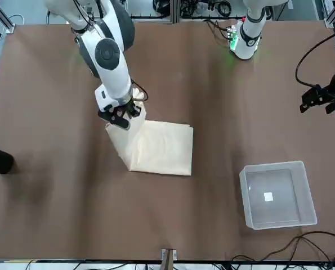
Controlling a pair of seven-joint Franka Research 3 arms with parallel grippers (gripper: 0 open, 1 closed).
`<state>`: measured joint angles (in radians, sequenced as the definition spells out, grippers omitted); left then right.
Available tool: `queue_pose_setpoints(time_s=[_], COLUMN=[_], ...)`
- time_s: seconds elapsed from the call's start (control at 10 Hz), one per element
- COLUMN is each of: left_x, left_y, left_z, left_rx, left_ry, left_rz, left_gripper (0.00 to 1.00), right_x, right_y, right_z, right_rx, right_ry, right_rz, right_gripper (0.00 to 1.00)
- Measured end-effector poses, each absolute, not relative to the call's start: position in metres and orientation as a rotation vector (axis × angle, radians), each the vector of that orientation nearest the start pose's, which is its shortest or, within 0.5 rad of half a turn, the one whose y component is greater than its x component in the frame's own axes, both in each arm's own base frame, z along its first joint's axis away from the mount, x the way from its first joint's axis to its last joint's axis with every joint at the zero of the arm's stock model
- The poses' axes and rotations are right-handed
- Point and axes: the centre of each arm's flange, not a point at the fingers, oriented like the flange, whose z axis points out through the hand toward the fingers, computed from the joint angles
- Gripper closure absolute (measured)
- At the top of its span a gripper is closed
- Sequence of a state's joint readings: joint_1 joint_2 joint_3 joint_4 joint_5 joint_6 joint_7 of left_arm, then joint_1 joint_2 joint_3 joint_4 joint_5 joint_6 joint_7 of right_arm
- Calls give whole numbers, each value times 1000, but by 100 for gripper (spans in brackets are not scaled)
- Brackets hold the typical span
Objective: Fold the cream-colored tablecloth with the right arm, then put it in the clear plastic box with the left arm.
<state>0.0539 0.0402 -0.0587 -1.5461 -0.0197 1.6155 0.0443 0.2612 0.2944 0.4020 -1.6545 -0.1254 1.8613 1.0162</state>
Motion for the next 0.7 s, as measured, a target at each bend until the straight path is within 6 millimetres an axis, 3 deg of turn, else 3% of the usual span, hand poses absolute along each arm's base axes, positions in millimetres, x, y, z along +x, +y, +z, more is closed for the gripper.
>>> queue_pose_setpoints(time_s=[0.7], left_x=[572], left_y=[-4], left_z=[617], left_rx=[-3162], left_ry=[76], left_rz=[-46], left_gripper=[0], right_x=[495], right_y=[413], right_z=[417], right_rx=[-3171], right_ry=[503], right_rz=[31], right_gripper=[92])
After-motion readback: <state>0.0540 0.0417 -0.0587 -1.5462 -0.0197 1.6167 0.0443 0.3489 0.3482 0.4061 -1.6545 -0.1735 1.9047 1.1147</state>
